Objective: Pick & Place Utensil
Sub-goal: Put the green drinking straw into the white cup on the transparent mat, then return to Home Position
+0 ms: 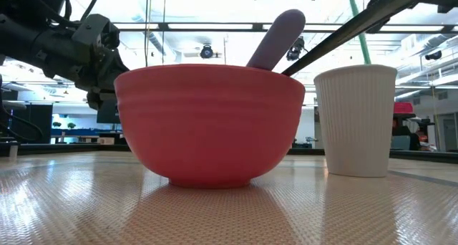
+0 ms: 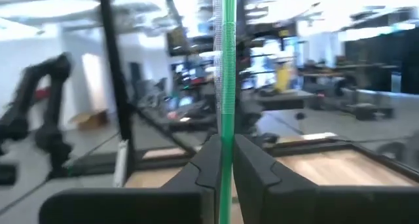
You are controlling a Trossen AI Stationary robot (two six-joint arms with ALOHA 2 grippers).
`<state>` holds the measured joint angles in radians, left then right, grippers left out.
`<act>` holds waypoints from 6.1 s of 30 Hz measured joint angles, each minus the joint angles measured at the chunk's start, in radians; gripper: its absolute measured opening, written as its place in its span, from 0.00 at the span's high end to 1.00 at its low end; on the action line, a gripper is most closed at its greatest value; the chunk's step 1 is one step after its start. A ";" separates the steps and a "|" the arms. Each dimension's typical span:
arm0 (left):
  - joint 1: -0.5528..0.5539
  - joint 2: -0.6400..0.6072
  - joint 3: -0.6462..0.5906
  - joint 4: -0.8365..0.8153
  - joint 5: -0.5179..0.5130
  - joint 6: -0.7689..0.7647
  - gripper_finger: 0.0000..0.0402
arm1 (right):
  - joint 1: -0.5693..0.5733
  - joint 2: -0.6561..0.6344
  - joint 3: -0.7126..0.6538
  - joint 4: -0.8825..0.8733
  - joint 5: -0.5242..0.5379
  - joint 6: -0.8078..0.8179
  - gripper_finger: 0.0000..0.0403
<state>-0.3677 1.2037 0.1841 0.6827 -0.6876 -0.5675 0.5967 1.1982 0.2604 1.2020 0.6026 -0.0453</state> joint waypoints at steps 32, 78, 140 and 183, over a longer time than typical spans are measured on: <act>-0.001 0.000 0.000 0.001 0.003 -0.058 0.97 | -0.092 0.260 -0.001 -0.048 -0.142 0.007 0.72; 0.041 -0.053 -0.001 0.122 -0.053 0.272 0.97 | -0.719 -0.321 0.444 -1.040 -0.394 0.103 0.82; 0.090 -1.185 -0.175 -0.551 0.223 0.467 0.98 | -0.513 -1.193 -0.243 -1.114 -0.545 0.099 1.00; 0.309 -1.172 -0.176 -0.617 0.479 0.530 0.98 | -0.513 -1.193 -0.243 -1.151 -0.513 0.168 0.91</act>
<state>-0.0589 0.0322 0.0078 0.0656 -0.2087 -0.0376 0.0834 0.0048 0.0177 0.0509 0.0893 0.1226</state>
